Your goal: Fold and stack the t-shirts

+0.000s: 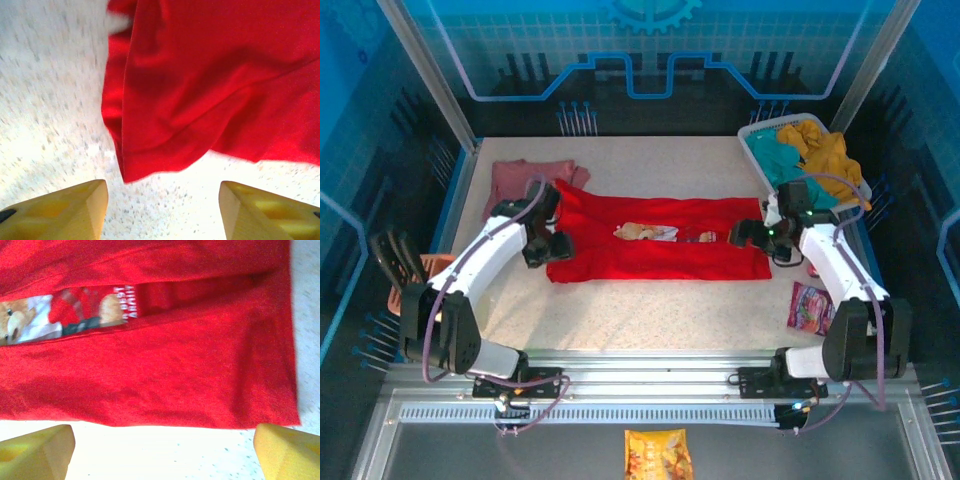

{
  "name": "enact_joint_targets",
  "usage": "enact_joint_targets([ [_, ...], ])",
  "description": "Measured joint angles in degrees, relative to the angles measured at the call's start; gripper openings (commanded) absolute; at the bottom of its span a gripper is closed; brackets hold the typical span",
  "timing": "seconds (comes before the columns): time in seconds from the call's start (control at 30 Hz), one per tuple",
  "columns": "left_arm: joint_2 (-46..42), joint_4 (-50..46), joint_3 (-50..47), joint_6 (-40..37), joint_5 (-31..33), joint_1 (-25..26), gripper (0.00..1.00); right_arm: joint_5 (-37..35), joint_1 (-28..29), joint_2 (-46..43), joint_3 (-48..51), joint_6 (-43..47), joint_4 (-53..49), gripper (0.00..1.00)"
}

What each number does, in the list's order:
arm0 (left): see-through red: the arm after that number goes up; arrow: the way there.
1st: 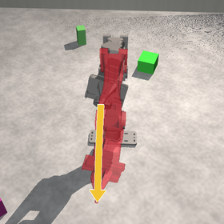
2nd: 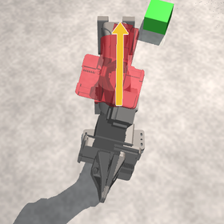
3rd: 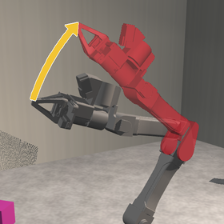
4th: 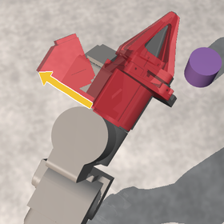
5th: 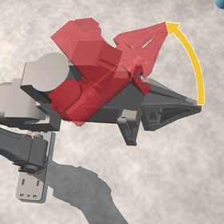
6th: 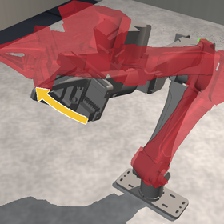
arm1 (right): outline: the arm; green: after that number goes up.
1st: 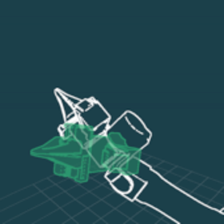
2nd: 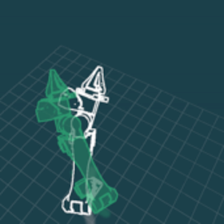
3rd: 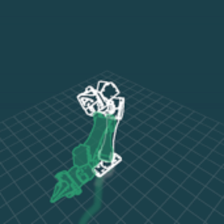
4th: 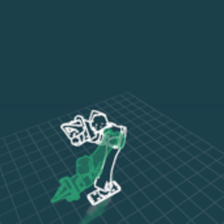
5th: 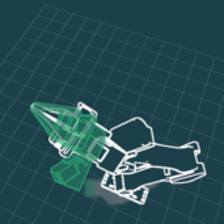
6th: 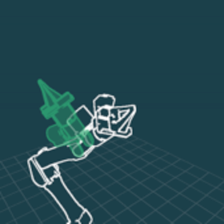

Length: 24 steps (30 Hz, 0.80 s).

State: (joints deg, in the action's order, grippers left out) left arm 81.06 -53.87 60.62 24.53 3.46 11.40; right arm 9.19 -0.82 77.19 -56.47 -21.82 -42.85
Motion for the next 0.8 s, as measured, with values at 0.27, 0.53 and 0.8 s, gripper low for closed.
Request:
enact_joint_targets([
  [0.27,-5.7,6.2,-10.2,9.8,-0.3,0.0,0.55,-1.3,-5.1,0.3,6.0,-1.3,2.0,0.72],
  [0.53,-6.1,13.8,-14.9,13.2,0.3,-0.1,0.41,-1.4,-8.4,2.0,10.8,-2.6,5.3,0.53],
  [0.8,-6.1,18.9,-18.0,14.6,1.9,-0.3,0.35,-2.8,-8.4,4.0,13.4,-3.0,8.9,0.5],
])
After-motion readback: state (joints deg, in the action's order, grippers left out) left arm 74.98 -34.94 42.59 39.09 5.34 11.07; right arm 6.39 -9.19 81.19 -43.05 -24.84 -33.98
